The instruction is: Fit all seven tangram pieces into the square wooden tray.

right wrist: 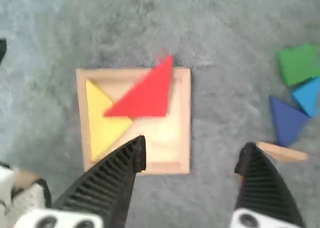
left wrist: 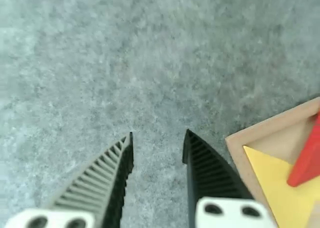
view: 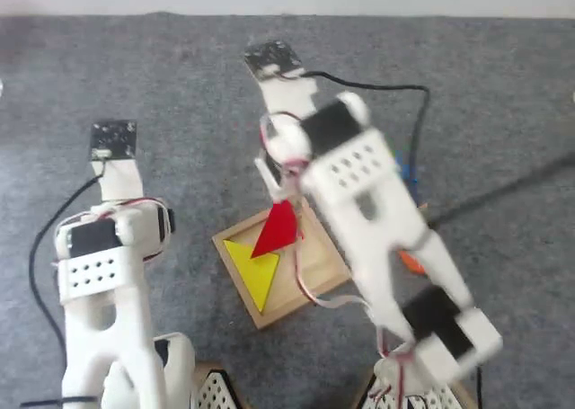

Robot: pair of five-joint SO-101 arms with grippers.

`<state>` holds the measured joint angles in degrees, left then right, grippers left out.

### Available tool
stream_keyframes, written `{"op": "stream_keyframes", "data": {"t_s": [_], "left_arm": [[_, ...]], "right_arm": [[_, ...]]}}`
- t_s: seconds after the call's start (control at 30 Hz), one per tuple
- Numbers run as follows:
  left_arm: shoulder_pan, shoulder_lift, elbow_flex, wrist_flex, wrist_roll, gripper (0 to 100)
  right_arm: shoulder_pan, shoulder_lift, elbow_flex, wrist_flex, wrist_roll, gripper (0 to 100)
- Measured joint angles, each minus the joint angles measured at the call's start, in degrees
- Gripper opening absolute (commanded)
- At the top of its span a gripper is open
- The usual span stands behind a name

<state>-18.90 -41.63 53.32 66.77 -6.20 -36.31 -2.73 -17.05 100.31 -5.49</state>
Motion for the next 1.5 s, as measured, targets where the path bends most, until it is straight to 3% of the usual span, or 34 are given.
{"op": "stream_keyframes", "data": {"t_s": [0.1,0.27,0.37,0.47,0.77,1.1,1.3,1.5], "left_arm": [[7.38,0.00,-2.81,4.13,-4.04,19],[18.64,-0.18,-6.51,9.76,-8.97,25],[23.47,-0.35,-5.45,8.88,-12.31,25],[26.29,-0.35,-1.93,4.66,-12.92,25],[32.09,5.19,5.10,-5.27,-13.27,25],[33.05,16.09,5.10,-10.55,-13.27,25],[32.53,16.88,5.10,-11.78,-15.56,25],[27.52,16.88,5.10,-12.92,-19.43,25]], "right_arm": [[4.57,-11.87,12.75,-4.40,2.81,27.3],[17.14,-32.53,43.87,-22.33,7.82,27.3],[21.80,-41.85,64.62,-33.93,11.34,27.3],[25.58,-46.86,77.45,-38.42,11.96,27.3],[27.69,-49.41,84.57,-42.11,12.04,27.3],[28.13,-49.67,85.36,-42.20,12.04,27.3],[28.13,-49.67,85.36,-42.20,12.04,27.3],[28.13,-49.67,85.36,-42.20,12.04,27.3]]}}
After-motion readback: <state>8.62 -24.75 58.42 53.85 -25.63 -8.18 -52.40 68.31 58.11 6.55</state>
